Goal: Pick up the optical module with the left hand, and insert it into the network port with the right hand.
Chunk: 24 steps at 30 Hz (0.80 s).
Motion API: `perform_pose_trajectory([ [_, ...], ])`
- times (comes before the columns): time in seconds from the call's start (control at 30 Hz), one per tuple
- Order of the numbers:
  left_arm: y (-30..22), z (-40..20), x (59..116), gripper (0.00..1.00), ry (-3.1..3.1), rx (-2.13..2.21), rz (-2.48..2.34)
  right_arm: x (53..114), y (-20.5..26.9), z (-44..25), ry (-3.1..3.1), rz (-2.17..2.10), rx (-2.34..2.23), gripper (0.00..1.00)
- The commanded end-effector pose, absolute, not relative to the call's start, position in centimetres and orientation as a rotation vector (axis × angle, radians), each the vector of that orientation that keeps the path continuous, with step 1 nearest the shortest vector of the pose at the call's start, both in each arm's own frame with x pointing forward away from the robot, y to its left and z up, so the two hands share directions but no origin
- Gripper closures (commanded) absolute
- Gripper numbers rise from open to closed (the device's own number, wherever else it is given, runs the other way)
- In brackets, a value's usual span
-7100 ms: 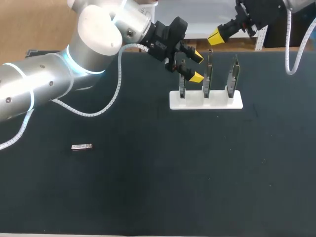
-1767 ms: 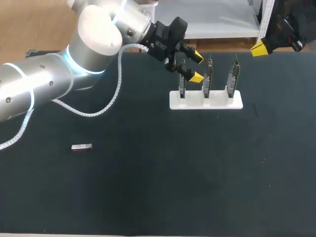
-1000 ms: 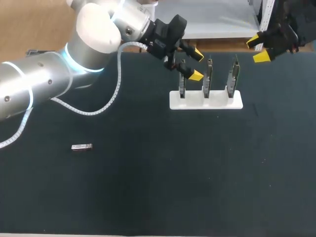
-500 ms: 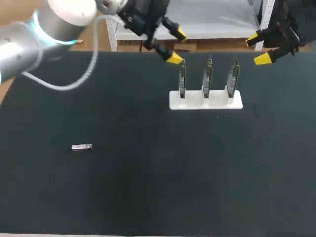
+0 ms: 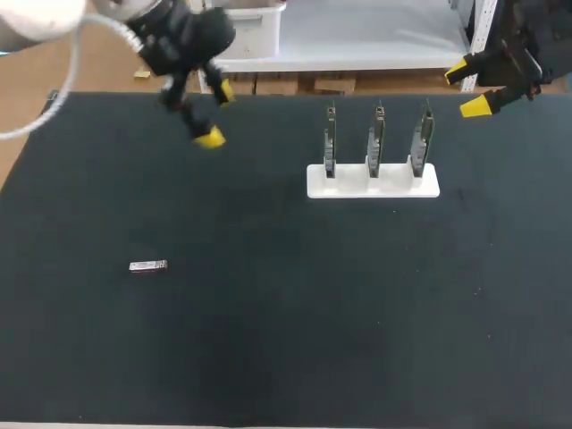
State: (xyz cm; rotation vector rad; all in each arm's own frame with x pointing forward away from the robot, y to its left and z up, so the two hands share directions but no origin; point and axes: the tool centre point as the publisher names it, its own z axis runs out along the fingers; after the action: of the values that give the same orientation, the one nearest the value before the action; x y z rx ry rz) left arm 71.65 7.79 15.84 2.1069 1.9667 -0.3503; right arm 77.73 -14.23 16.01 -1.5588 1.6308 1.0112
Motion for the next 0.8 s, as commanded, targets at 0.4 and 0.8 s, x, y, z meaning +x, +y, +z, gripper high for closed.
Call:
perform_pose_trajectory([
  [0.4, 15.2, 9.9, 60.1, 0.00, 2.258, 2.030, 0.076, 77.5, -14.2, 16.0, 1.632, 1.004, -1.557, 0.00],
  [0.8, 18.6, 5.4, 59.0, 0.00, 2.253, 2.102, 0.073, 77.5, -14.2, 16.0, 1.632, 1.004, -1.557, 0.00],
])
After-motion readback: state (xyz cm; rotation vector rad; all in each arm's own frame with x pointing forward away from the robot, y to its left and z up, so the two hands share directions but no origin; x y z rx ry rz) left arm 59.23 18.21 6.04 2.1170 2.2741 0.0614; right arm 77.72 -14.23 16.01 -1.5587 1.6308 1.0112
